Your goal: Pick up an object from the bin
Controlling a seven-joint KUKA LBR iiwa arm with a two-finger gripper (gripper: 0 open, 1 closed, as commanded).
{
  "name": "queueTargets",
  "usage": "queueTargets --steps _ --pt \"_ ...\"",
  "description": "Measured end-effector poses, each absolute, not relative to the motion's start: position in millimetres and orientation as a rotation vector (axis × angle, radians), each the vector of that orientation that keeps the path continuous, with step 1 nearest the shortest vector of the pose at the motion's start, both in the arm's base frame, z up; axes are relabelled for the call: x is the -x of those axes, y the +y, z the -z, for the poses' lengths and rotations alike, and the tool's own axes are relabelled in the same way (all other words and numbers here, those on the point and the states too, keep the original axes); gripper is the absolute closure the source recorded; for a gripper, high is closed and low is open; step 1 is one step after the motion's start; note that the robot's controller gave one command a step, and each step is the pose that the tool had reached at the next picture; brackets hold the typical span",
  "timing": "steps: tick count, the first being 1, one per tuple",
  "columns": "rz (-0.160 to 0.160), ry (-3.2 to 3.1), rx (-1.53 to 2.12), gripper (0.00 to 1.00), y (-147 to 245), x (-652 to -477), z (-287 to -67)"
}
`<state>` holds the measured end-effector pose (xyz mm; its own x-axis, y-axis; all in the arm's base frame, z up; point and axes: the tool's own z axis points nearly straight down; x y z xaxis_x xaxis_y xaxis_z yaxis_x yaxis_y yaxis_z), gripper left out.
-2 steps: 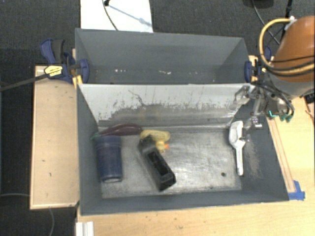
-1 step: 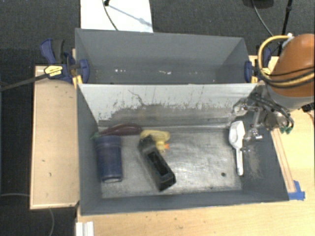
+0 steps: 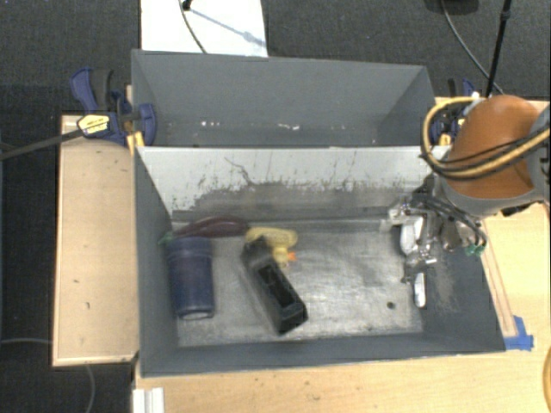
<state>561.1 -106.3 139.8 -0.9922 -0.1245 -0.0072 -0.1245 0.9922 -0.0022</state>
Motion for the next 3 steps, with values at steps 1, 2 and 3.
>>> queueTargets --steps 1,2,3 --pt "0.0 3.13 0.206 0.0 -104.9 -560.3 -126.2" --pt "-0.001 3.138 0.157 0.0 -95.4 -554.1 -125.7" --pt "-0.003 3.101 0.503 0.0 -111.9 -534.8 -170.7"
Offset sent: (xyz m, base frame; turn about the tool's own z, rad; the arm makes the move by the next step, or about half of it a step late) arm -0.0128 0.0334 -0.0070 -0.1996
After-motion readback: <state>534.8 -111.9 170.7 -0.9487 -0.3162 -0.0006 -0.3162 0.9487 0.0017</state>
